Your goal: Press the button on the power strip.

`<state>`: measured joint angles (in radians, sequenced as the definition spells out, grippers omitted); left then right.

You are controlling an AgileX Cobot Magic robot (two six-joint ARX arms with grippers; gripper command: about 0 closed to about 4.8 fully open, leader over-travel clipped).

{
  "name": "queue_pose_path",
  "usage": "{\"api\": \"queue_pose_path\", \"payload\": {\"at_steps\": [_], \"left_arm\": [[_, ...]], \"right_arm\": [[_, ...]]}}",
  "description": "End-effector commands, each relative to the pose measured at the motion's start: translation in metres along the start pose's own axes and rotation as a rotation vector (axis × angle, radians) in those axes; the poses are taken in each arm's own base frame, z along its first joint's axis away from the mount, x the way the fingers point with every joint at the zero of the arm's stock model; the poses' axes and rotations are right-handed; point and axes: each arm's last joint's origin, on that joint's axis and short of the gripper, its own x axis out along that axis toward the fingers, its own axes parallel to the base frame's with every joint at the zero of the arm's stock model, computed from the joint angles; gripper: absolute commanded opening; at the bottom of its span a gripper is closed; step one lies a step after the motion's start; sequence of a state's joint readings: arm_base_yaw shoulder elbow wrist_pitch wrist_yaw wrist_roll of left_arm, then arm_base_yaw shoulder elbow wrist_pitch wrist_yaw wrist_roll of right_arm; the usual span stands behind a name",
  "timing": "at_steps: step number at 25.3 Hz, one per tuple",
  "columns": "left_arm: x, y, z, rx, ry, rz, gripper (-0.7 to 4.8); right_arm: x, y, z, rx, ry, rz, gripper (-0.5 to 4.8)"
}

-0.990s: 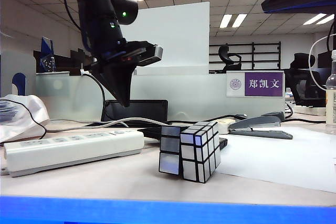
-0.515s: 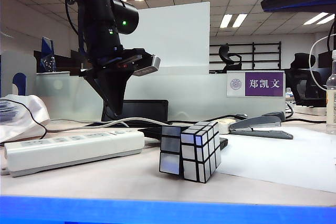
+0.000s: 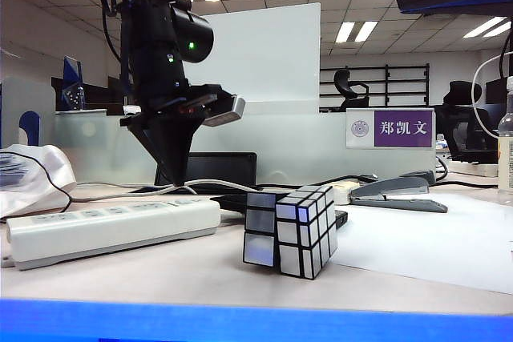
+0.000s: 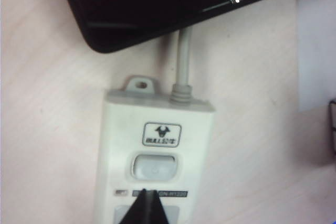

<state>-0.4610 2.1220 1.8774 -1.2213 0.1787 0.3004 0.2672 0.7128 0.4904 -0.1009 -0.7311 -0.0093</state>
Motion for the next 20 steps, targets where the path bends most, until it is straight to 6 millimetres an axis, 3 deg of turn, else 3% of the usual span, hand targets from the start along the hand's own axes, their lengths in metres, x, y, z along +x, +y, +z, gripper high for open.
{"api": "queue_pose_path", "payload": {"at_steps": [1, 20], "left_arm": [[0.001, -0.001, 0.0, 0.006, 0.005, -0.007, -0.05], [0.016, 0.001, 0.003, 0.004, 0.031, -0.036, -0.05]], "right_arm": [[0.0, 0.001, 0.004, -0.022, -0.02, 0.0, 0.0], [0.0, 0.001, 0.004, -0.029, -0.027, 0.0, 0.0]]}}
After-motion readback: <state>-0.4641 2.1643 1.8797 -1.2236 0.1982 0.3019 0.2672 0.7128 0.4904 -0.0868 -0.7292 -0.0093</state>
